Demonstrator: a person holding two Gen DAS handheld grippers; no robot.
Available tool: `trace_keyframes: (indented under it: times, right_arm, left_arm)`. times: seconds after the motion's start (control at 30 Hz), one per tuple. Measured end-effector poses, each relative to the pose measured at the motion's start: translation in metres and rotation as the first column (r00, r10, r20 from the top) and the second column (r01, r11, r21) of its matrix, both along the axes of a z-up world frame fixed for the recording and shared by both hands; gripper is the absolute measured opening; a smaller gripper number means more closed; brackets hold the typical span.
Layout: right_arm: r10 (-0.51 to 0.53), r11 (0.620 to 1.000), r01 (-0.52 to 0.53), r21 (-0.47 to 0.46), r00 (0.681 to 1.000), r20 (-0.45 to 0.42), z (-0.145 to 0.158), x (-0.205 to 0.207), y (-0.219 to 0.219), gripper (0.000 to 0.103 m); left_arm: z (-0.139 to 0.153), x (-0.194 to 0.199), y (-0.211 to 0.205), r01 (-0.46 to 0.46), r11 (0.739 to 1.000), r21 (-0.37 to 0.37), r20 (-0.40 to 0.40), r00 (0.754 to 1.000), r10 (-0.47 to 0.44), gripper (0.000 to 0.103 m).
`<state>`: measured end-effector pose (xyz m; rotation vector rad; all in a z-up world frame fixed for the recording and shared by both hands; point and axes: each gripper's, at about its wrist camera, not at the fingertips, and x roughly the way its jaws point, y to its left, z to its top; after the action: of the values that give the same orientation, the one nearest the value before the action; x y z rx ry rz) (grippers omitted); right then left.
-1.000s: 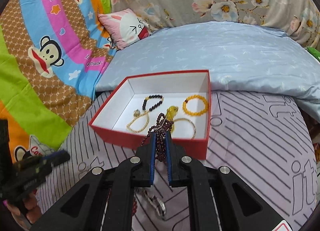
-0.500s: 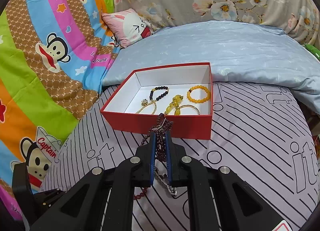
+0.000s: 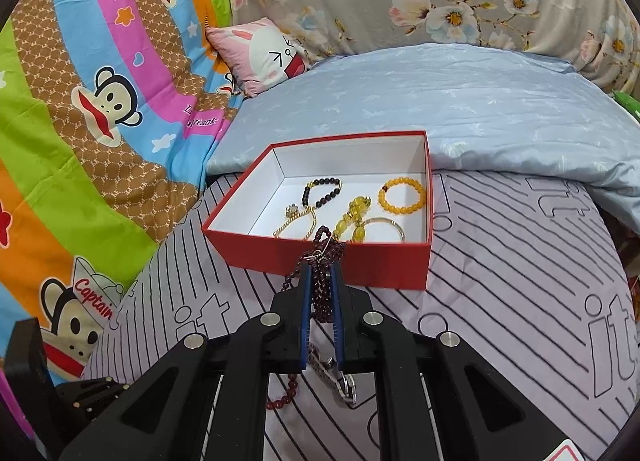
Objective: Organize jewelry
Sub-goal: 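Carry the dark strand and gold charm into the red box and open both tools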
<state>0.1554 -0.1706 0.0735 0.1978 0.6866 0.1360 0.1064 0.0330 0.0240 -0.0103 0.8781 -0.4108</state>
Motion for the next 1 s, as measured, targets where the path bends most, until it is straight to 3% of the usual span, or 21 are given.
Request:
trace_keyframes:
  times: [0.17,0.3,0.5,0.53,0.6,0.63,0.67,1.0]
  right_arm:
    - [0.011,0.999,-0.011,-0.035,1.000,0.025,0.015,0.028,0.002,0.009]
    - [0.016,0.999,-0.016,-0.050,1.000,0.010,0.016,0.065,0.003,0.009]
    - [-0.005,0.998,0.003,-0.057,0.999,-0.045,-0.005,0.106,-0.001,0.011]
    - [-0.010,0.998,0.007,-0.059,0.999,-0.048,-0.008,0.110,-0.002,0.012]
    - [-0.030,0.997,0.027,-0.067,0.998,-0.052,-0.012,0.114,-0.004,0.036]
    - [-0.045,0.997,0.042,-0.067,0.998,-0.046,-0.012,0.112,-0.006,0.041]
    - [-0.051,0.997,0.049,-0.061,0.998,-0.035,-0.011,0.108,-0.009,0.043]
    - [-0.005,0.999,0.005,-0.044,1.000,-0.005,-0.007,0.037,-0.007,0.043]
  left_arm:
    - [0.041,0.042,-0.003,-0.008,0.999,-0.044,0.071,0.997,0.011,0.013]
    - [0.069,0.097,-0.017,-0.017,0.999,-0.036,0.143,0.989,0.022,0.013]
    - [0.075,0.170,-0.042,-0.029,0.998,-0.052,0.151,0.988,0.036,0.013]
    - [0.072,0.178,-0.046,-0.015,0.998,-0.060,0.144,0.989,0.024,0.015]
    - [0.065,0.192,-0.051,-0.049,0.997,-0.057,0.141,0.988,0.057,0.029]
    - [0.062,0.196,-0.053,-0.061,0.996,-0.059,0.144,0.987,0.069,0.048]
    - [0.061,0.196,-0.053,-0.075,0.996,-0.052,0.153,0.985,0.083,0.052]
    - [0.063,0.138,-0.039,-0.081,0.997,0.018,0.222,0.972,0.075,0.052]
